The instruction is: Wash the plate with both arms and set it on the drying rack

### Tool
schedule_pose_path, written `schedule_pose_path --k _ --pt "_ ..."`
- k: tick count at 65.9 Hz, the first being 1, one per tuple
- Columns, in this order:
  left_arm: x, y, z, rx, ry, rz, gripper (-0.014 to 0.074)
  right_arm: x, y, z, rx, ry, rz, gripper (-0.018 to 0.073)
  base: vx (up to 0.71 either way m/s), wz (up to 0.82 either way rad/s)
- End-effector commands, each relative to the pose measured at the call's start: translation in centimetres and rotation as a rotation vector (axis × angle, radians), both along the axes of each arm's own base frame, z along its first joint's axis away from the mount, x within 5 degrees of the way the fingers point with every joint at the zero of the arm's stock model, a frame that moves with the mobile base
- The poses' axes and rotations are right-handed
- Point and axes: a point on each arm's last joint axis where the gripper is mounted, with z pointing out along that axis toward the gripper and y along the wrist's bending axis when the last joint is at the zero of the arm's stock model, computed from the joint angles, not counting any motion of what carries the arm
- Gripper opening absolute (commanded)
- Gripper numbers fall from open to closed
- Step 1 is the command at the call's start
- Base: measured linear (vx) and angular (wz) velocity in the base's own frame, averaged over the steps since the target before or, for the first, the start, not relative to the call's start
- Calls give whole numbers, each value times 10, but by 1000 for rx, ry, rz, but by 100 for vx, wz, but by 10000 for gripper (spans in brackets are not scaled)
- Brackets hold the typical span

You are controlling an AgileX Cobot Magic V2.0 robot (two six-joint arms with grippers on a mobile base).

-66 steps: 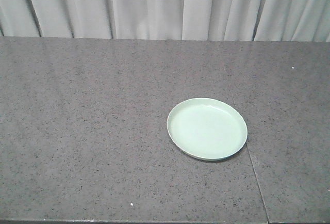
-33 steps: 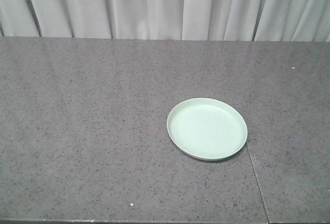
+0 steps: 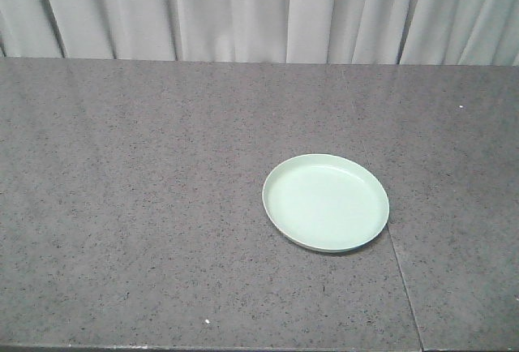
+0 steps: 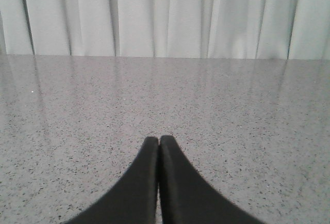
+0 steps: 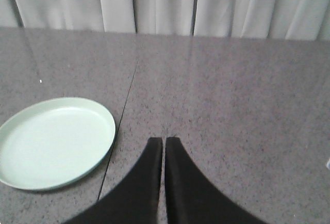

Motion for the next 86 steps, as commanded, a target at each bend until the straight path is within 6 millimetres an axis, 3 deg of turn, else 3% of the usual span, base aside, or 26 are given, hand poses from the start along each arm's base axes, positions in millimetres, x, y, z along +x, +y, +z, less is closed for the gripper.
schedule_pose_path --k 1,15,25,41,67,86 --pt "-2 0 15 -8 -114 -1 -6 17 0 16 -18 38 9 88 0 0" --pt "-2 0 15 -8 -114 -1 -6 58 7 19 -59 224 117 386 0 0" --pt "-2 0 15 -8 -114 -1 -6 89 16 17 -81 330 221 488 0 0" --pt "-2 0 15 -8 -114 -1 -6 137 41 3 -135 508 329 470 0 0" --pt "-2 0 15 -8 -114 -1 -6 214 51 -37 -50 730 258 368 0 0" --pt "-2 0 15 -8 -114 -1 -6 257 61 -70 6 804 263 347 0 0"
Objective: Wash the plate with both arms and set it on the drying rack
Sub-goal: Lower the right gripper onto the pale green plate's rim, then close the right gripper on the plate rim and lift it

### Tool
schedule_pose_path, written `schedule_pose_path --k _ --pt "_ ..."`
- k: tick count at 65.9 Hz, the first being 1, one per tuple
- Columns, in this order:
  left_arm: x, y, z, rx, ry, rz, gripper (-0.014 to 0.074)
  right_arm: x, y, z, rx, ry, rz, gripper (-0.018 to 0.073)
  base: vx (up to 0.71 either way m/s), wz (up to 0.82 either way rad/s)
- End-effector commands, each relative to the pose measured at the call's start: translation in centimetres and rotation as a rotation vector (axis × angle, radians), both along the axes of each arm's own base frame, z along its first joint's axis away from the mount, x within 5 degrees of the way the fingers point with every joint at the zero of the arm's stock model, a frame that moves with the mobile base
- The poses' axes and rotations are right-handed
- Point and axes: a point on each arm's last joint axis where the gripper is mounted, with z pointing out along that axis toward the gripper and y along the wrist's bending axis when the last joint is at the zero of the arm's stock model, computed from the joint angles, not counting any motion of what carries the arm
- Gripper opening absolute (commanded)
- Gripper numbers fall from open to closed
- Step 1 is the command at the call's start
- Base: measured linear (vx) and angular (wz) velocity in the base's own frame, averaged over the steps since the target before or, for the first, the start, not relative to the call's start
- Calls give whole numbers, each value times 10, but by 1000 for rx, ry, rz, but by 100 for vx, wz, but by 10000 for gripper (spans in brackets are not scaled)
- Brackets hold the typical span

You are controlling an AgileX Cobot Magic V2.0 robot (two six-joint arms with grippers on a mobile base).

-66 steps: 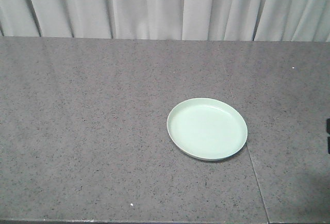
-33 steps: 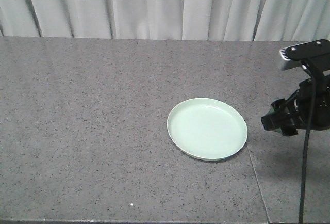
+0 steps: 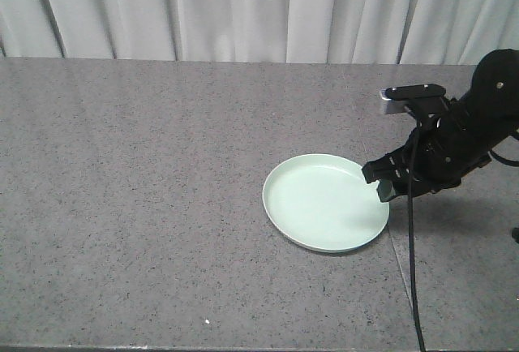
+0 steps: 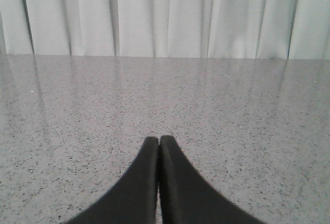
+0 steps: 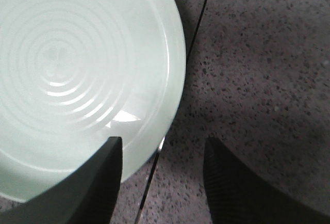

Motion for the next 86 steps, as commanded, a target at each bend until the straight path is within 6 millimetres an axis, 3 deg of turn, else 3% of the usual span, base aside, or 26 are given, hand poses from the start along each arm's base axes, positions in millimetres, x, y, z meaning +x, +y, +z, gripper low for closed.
schedule_pose_path --k 1,22,50,54,66,86 --pt "-2 0 15 -8 -114 -1 -6 13 2 14 33 -82 -16 347 0 0" --pt "-2 0 15 -8 -114 -1 -6 35 6 -11 32 -48 -22 317 0 0" --pt "-2 0 15 -8 -114 -1 -6 37 6 -18 28 -31 -13 -11 0 0" --pt "-2 0 15 -8 -114 -1 -6 37 7 -18 39 -29 -18 -11 0 0" --pt "-2 0 15 -8 -114 -1 -6 34 13 -7 125 -43 -48 -8 0 0" --pt "-2 0 15 -8 -114 -1 -6 17 28 32 371 -47 -94 -8 0 0"
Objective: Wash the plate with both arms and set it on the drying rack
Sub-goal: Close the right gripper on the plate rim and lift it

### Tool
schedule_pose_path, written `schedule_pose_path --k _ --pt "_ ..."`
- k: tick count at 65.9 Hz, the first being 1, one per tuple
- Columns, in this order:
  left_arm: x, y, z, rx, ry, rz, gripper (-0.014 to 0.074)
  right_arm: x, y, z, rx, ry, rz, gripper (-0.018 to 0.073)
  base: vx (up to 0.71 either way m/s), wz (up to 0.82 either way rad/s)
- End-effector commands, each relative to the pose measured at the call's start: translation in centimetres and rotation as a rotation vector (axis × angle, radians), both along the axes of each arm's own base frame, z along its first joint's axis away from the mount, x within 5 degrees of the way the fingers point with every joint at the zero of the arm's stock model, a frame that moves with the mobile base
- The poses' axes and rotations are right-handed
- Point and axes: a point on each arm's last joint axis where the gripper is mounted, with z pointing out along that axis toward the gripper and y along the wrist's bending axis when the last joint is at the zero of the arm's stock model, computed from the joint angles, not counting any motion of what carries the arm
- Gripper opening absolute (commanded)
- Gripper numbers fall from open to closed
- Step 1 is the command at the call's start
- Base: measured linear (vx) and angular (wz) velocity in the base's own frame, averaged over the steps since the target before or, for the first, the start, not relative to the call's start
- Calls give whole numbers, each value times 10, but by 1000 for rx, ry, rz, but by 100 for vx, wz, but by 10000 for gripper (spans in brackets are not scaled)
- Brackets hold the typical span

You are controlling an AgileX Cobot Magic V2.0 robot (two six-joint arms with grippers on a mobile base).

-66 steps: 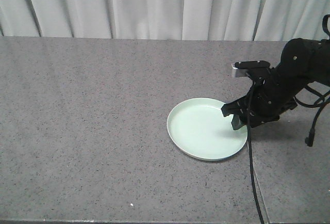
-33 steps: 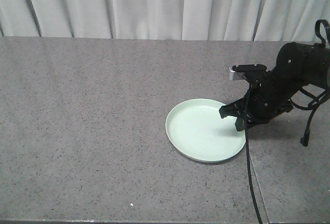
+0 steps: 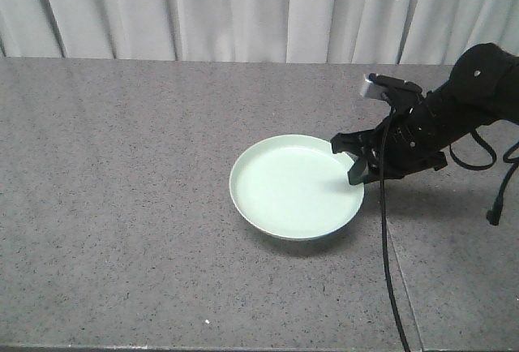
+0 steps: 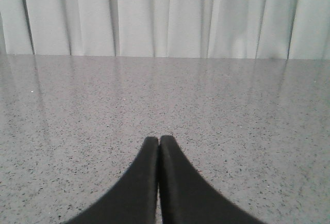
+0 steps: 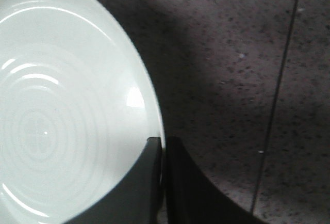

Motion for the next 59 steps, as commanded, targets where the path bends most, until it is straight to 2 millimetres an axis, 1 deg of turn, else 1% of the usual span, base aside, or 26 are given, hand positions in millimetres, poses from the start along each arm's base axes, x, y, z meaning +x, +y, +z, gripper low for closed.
schedule_pose_path --k 1,10,17,26,40,48,59 --pt "-2 0 15 -8 -114 -1 -6 -10 5 38 110 -72 -3 -8 0 0" --pt "-2 0 15 -8 -114 -1 -6 -20 11 49 162 -71 65 -8 0 0" --pt "-2 0 15 -8 -114 -1 -6 -32 13 57 216 -88 78 -8 0 0" --pt "-2 0 15 -8 -114 -1 -6 -57 14 65 271 -113 103 -8 0 0" --pt "-2 0 15 -8 -114 -1 -6 -88 14 69 311 -137 156 -8 0 0" --pt "-2 0 15 -8 -114 -1 -6 -102 12 65 313 -117 160 -8 0 0" --pt "-2 0 15 -8 -114 -1 -6 -109 11 61 313 -98 164 -8 0 0"
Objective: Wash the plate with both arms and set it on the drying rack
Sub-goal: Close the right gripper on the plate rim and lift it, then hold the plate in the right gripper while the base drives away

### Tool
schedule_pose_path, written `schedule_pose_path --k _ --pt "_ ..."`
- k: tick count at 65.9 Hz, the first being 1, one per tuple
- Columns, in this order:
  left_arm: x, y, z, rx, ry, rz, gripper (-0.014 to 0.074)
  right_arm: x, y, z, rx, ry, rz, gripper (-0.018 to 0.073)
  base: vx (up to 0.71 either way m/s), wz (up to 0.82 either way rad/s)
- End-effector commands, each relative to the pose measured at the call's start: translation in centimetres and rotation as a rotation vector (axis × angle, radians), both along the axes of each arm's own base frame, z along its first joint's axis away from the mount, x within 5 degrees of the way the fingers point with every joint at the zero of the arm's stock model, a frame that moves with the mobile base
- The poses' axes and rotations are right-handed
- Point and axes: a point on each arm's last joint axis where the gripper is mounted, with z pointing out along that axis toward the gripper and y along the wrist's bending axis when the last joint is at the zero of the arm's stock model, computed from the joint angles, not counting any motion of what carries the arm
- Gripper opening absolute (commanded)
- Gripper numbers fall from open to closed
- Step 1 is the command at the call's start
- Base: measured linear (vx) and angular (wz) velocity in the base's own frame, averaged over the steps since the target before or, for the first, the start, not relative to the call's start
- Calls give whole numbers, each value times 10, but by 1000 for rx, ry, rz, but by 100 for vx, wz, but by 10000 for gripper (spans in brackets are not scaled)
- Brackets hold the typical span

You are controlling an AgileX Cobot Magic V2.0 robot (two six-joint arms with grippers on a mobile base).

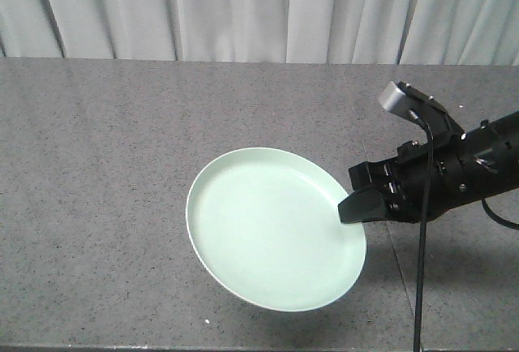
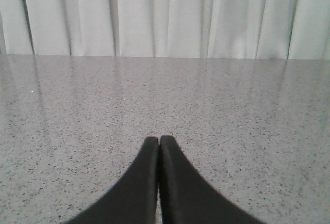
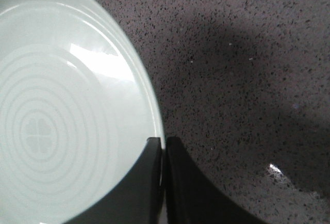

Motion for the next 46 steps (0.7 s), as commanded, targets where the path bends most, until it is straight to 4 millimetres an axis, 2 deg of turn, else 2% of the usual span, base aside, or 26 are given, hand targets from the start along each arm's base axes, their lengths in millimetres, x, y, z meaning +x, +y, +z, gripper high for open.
schedule_pose_path --k 1,46 --pt "-2 0 15 -8 -114 -1 -6 -4 2 18 58 -53 -5 -8 0 0" --pt "-2 0 15 -8 -114 -1 -6 -4 2 18 58 -53 -5 -8 0 0"
